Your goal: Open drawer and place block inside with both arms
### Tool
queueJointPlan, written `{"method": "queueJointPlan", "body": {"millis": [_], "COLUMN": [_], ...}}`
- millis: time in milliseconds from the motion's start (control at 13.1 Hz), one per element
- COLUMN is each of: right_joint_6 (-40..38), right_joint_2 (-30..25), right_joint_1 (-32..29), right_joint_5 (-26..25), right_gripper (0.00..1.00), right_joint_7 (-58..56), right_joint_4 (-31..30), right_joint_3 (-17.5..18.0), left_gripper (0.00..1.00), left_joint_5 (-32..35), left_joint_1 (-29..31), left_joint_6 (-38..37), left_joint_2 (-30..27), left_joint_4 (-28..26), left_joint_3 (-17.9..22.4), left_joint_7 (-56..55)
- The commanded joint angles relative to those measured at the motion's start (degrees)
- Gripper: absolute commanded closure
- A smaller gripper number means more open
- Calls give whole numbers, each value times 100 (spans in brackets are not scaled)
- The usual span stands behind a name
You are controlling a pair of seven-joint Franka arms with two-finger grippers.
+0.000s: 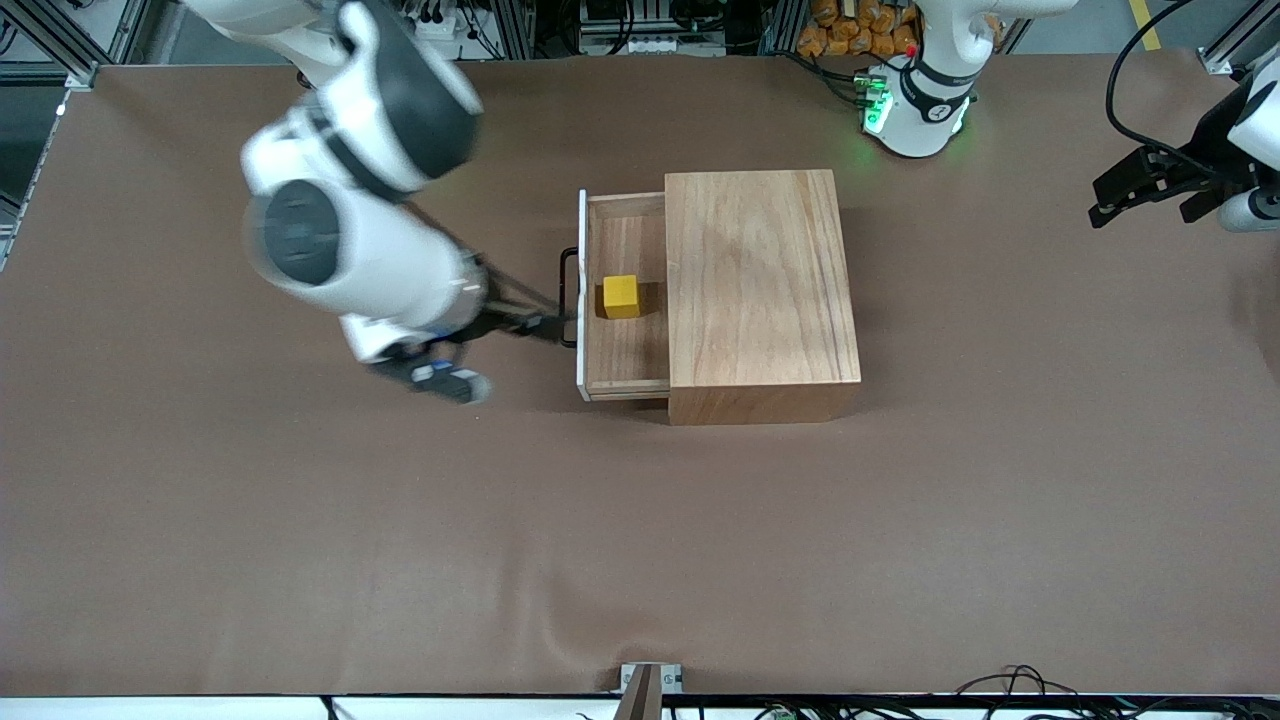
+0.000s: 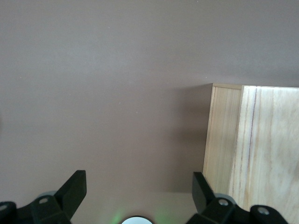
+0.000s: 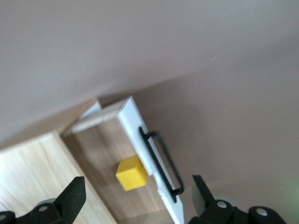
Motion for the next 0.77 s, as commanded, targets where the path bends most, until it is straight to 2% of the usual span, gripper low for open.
{"method": "queueJointPlan", "body": {"millis": [0,153,383,536,690], "right_joint_6": [-285,-417,-908,-1137,-1724], "right_joint_2": [-327,-441,-766,-1021,-1319], "right_joint_1": [-721,-1223,-1795,-2068,-2130], "right_joint_5": [-12,-3,-47,-519,-1177], "right_gripper": [0,0,0,0,0], "right_joint_7": [18,-156,-1183,-2007,-3341], "right_joint_4": [65,126,188,188,188], "right_joint_3": [100,127,83,92,83], "left_gripper": [0,0,0,0,0], "left_joint_5": [-3,-3,5,5,5], "left_joint_1": [26,35,26,52,52], "left_joint_6": [24,33,33,33,24], "left_joint_2": [-13,-4,-4,-39,-57], "left_joint_4": [62,62,71,80,88], "left_joint_3": [-40,-40,-40,-136,-145], "left_joint_7": [84,84,93,84,84]}}
